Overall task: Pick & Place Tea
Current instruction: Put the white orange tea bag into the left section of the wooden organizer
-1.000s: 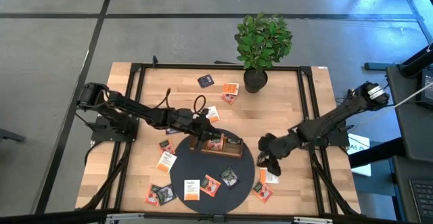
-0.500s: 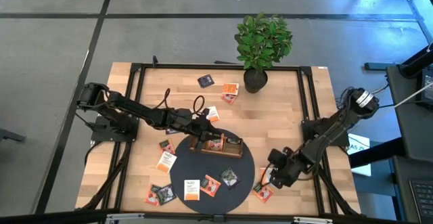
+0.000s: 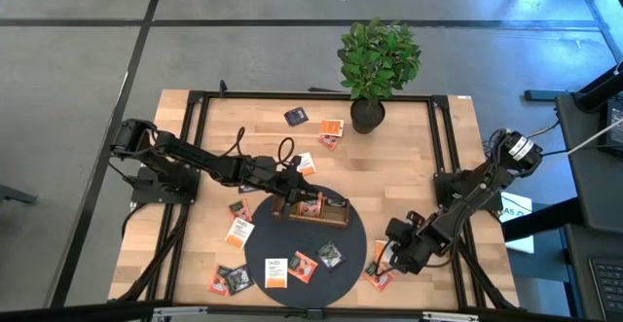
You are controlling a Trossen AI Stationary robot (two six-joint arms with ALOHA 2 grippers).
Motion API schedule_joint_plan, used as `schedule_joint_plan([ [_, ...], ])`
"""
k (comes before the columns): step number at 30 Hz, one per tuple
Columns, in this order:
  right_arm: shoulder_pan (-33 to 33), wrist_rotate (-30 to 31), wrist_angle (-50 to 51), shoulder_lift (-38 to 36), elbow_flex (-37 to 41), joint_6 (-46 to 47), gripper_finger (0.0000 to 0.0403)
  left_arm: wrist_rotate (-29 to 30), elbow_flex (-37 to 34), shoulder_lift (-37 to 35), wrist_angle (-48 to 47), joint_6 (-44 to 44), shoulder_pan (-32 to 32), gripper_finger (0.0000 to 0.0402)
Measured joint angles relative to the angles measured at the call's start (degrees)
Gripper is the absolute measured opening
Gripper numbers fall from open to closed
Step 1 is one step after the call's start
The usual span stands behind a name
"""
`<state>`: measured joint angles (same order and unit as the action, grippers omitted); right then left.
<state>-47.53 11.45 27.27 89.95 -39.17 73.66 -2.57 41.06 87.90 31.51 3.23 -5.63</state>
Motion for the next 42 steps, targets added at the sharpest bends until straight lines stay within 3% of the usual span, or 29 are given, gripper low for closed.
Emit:
schedule_joint_plan([
  [11, 0.0, 1.2, 0.3, 0.2, 0.2, -3.5, 0.0008, 0.0, 0.0, 0.0, 0.0, 0.0, 0.0, 0.0082],
  [21, 0.0, 1.6, 0.4, 0.2, 0.2, -3.7, 0.0041, 0.1, 0.0, 0.0, 0.0, 0.0, 0.0, 0.0084],
  [26, 0.0, 1.8, 1.0, 0.2, 0.2, -5.2, 0.0008, 0.2, 0.0, 0.0, 0.0, 0.0, 0.0, 0.0082],
  [37, 0.0, 2.5, 1.7, 0.1, -0.1, -7.2, 0.0003, 0.2, 0.0, 0.0, 0.0, 0.0, 0.0, 0.0083],
  [42, 0.3, 6.2, 4.5, -0.5, -2.4, -11.0, 0.0002, 0.2, 0.0, 0.0, 0.0, 0.0, 0.0, 0.0083],
])
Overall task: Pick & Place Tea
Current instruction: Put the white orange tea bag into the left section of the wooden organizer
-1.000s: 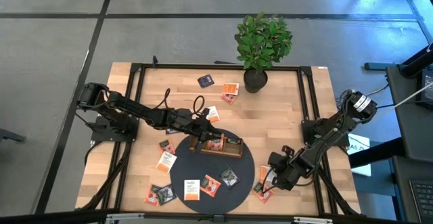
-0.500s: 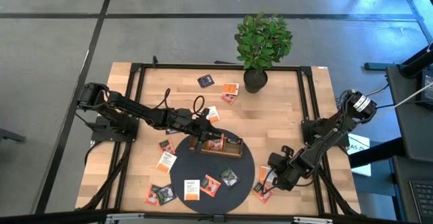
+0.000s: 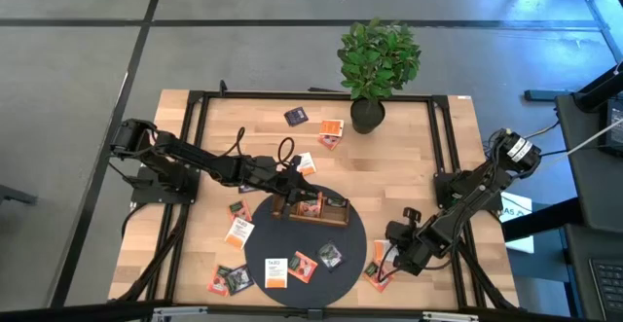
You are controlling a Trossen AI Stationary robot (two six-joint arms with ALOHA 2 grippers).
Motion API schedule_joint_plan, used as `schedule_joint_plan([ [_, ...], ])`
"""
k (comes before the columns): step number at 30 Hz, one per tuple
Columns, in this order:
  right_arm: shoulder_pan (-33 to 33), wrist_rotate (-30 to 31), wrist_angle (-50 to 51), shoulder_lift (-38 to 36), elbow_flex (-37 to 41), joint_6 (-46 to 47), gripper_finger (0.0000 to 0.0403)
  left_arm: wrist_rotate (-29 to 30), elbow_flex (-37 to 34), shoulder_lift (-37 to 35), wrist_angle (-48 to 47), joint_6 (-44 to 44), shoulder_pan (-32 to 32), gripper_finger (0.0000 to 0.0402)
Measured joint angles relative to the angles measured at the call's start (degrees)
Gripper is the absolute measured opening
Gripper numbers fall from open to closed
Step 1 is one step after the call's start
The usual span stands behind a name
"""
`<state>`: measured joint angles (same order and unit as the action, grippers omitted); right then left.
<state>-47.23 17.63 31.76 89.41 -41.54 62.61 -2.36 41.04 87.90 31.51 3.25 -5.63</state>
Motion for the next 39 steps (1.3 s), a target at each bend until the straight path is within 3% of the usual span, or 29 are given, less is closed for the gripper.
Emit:
schedule_joint_plan([
  [9, 2.4, 5.2, 3.0, -0.4, -3.5, -6.4, 0.0001, 0.0, 0.0, 0.0, 0.5, 0.0, 0.0, 0.0084],
  [14, 3.7, 4.8, 3.2, -0.4, -3.5, -9.0, 0.0003, -0.1, 0.0, 0.0, 0.7, 0.5, 0.0, 0.0082],
  [16, 3.7, 1.3, 3.1, -0.4, -3.5, -8.8, 0.0011, -0.1, 0.0, 0.0, 0.7, 0.5, 0.0, 0.0083],
  [19, 3.6, -9.8, 2.9, -0.5, -4.6, -8.5, 0.0029, -0.1, 0.0, 0.0, 0.7, 0.5, 0.0, 0.0086],
  [21, 3.4, -12.2, 2.8, -0.5, -5.3, -5.1, 0.0040, -0.1, 0.0, 0.0, 0.7, 0.5, 0.0, 0.0086],
  [25, 1.9, -11.3, 2.4, -0.6, -5.8, -0.3, 0.0068, -0.1, 0.0, 0.0, 0.6, 0.5, 0.0, 0.0084],
  [34, 1.1, -9.2, 5.2, -0.6, -5.8, 30.3, 0.0140, -0.1, 0.0, 0.0, 0.5, 0.5, 0.0, 0.0085],
  [39, 0.4, -8.6, 3.2, 0.6, -5.8, 31.2, 0.0158, -0.1, 0.0, 0.0, 0.5, 0.5, 0.0, 0.0085],
])
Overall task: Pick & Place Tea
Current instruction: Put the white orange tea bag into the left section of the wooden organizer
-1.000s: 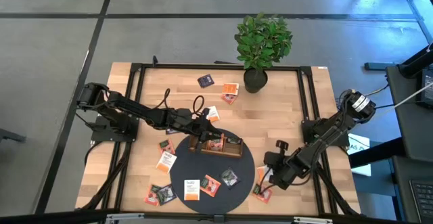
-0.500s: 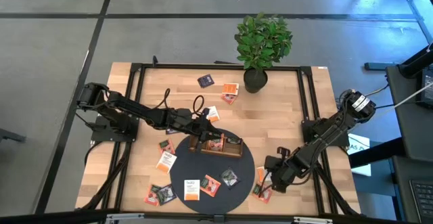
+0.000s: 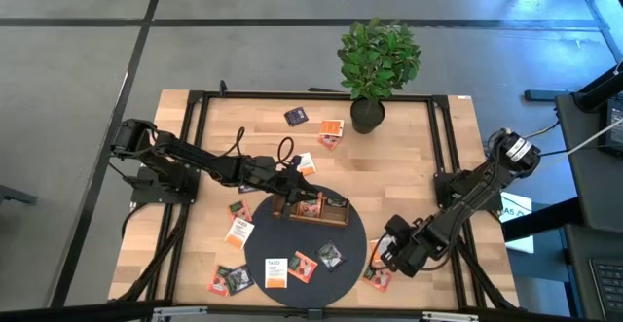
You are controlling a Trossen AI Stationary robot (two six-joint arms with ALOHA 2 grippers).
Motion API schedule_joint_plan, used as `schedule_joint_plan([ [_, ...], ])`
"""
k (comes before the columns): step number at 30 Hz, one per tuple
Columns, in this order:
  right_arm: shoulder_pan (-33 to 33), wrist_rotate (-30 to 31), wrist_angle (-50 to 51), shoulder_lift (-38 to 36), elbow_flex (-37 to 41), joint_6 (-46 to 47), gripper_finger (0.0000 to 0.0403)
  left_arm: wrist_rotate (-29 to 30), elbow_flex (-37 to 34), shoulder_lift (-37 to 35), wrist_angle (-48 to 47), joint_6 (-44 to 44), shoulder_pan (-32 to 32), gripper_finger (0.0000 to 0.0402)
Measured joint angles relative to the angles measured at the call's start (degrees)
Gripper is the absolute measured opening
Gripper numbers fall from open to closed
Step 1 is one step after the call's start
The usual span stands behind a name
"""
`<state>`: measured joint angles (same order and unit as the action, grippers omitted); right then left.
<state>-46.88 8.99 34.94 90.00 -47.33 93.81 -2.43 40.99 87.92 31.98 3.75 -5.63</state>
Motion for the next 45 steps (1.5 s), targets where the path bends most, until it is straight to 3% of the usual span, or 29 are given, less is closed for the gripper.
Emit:
schedule_joint_plan([
  [11, -0.2, -1.4, 0.1, 6.9, -0.4, 0.2, 0.0140, 0.0, 0.0, 0.0, 0.0, 0.0, 0.0, 0.0085],
  [25, -0.2, -0.7, 3.6, 7.4, -0.5, 0.2, 0.0012, 0.0, 0.0, 0.0, 0.0, 0.0, 0.0, 0.0083],
  [28, -0.2, -0.7, 5.6, 7.5, -1.1, -1.1, 0.0007, 0.0, 0.0, 0.0, 0.0, 0.0, 0.0, 0.0086],
  [33, 0.1, 2.2, 16.7, 7.8, -5.8, -8.2, 0.0004, 0.0, 0.0, 0.0, 0.0, 0.0, 0.0, 0.0083],
  [38, 1.6, 10.5, 30.5, 7.5, -14.1, -17.5, 0.0004, 0.0, 0.0, 0.0, 0.0, 0.0, 0.0, 0.0083],
  [45, 7.4, 21.8, 33.1, 7.4, -23.1, -39.0, 0.0003, -0.1, 0.0, 0.0, 0.0, 1.5, 0.0, 0.0086],
])
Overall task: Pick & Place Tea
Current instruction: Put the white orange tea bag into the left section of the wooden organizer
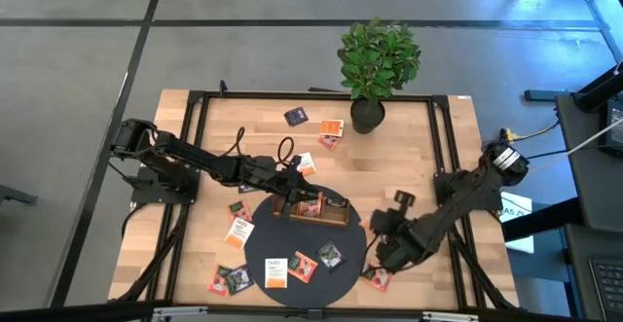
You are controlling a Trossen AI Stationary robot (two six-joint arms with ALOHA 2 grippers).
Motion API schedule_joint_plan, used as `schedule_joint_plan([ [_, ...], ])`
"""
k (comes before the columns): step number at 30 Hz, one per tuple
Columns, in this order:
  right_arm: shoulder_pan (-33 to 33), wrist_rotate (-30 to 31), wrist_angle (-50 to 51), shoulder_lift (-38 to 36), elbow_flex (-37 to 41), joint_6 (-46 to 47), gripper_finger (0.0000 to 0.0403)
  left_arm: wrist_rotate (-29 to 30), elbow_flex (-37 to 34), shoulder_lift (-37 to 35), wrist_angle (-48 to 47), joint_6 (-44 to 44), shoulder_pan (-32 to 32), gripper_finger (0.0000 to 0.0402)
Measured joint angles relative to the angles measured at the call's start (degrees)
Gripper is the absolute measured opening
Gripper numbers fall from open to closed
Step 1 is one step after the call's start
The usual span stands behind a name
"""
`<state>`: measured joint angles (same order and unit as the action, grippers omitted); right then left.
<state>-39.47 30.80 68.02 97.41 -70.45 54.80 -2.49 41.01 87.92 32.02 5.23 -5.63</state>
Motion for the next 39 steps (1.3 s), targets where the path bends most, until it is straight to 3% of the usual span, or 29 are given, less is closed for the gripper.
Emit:
schedule_joint_plan([
  [5, 4.7, 4.0, -5.0, -0.1, -2.6, -17.5, 0.0003, 1.8, 0.0, 0.0, 1.0, 0.2, 0.0, 0.0086],
  [17, 14.7, 3.6, -25.0, -0.1, -2.8, -48.6, 0.0003, 1.9, 0.0, 0.0, 1.1, 4.5, 0.0, 0.0085],
  [28, 18.6, 3.8, -32.9, -0.1, -2.9, -56.8, 0.0003, 3.4, 0.0, 0.0, 0.7, 5.4, 0.0, 0.0086],
  [39, 19.2, 7.1, -35.0, -0.1, -2.9, -59.7, 0.0003, 6.0, 0.0, 0.0, 0.7, 17.1, 0.0, 0.0086],
])
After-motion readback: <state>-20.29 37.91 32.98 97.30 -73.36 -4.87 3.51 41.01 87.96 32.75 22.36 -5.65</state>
